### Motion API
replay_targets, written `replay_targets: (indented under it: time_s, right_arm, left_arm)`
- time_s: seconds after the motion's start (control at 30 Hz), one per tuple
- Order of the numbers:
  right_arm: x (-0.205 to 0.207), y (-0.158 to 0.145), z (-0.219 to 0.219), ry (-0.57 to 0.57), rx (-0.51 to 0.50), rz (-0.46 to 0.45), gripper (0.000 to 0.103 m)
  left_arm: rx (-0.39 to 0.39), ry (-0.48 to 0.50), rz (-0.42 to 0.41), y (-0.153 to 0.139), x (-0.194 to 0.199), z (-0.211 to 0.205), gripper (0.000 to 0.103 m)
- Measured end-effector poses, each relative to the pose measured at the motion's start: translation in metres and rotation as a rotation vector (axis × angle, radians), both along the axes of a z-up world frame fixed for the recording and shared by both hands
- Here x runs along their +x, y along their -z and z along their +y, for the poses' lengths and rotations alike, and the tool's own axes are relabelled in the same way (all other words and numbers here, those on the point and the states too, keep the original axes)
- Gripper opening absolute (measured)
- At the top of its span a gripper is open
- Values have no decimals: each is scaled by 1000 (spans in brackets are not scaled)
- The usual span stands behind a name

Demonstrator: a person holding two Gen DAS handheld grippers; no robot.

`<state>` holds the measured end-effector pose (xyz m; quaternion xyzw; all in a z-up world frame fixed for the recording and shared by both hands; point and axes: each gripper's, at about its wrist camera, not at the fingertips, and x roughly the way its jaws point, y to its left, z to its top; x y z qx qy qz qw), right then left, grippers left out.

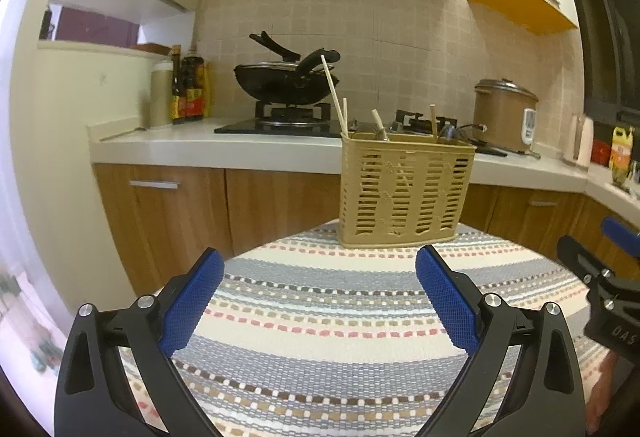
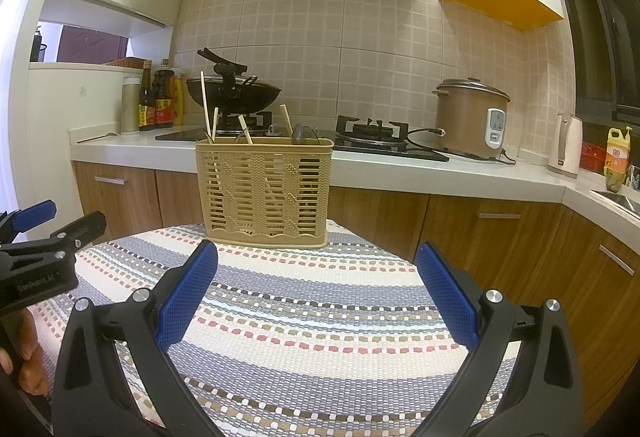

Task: Organize utensils

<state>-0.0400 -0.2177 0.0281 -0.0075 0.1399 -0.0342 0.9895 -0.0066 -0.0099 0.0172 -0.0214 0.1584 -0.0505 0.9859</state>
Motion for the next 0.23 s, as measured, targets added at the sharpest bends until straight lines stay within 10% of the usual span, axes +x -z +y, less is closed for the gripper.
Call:
replay_targets:
  time_s: [0.23]
  right_arm:
    - [1,-1,0,1,1,1,95]
  left_arm:
    - [-43,-11,10,0,1,8,96]
